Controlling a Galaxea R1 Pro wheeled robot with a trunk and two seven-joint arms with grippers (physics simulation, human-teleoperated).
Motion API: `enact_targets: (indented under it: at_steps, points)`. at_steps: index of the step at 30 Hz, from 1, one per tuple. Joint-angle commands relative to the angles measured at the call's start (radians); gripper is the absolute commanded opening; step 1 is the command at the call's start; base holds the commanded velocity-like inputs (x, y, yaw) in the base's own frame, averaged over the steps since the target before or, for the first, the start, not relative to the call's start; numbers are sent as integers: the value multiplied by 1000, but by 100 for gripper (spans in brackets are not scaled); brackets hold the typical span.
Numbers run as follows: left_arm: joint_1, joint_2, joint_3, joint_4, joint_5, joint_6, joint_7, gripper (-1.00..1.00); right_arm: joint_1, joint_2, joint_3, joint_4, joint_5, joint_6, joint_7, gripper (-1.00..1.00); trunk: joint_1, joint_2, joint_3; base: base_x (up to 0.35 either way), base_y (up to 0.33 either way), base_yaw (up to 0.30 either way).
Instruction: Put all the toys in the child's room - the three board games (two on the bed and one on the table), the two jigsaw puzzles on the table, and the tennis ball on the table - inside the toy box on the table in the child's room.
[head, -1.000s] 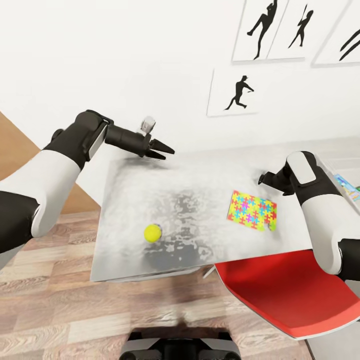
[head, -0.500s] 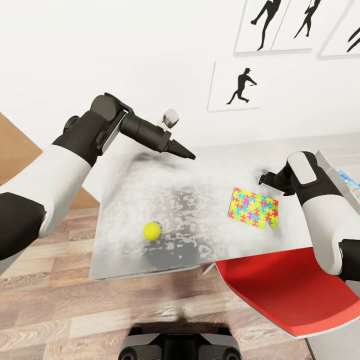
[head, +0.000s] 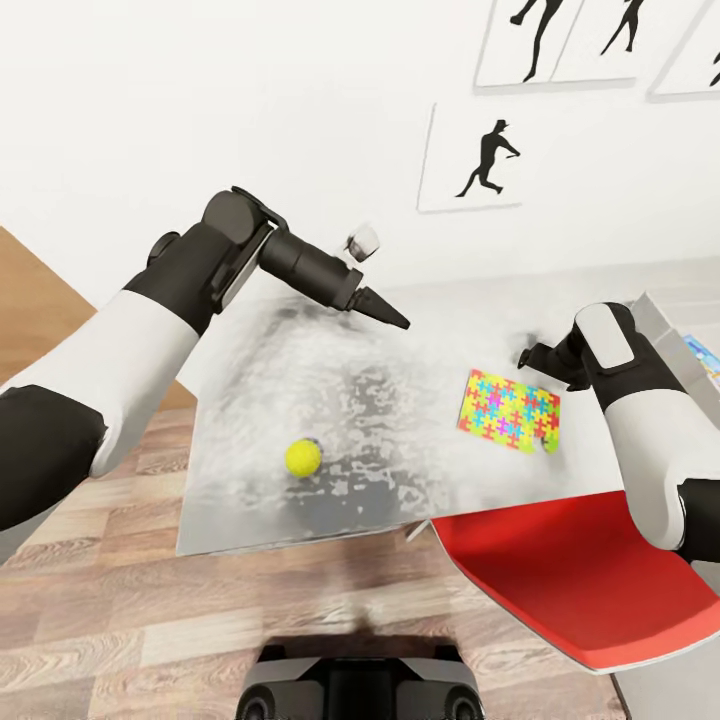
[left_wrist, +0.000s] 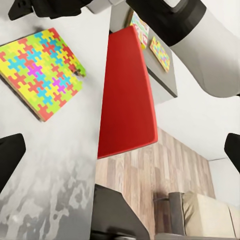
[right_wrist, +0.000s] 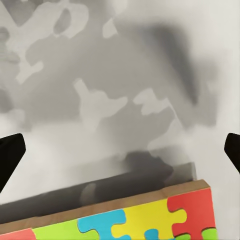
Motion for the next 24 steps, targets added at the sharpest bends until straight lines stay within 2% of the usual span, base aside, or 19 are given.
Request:
enact_targets:
  at_steps: [1,12,18,24]
  points:
    - [-1,0,-3,1,2,11,-3,100,-1,0,0,-1,-9,2,-9,100,0,-2,-3,0,0,0]
    - [-1,-1,-4,0,1,11,-3,100,0,-3,2,8,-8,3,-10,100,0,-2,-8,0,0,0]
    - [-1,0,-5,0,1,11,-3,100,1,-37,3,11,-9,3,-9,100,0,-2,-8,0,0,0]
    - [-1,1,-4,1,1,11,-3,100,1,-49,2,11,-9,2,-9,100,0,-2,-8,-7,0,0]
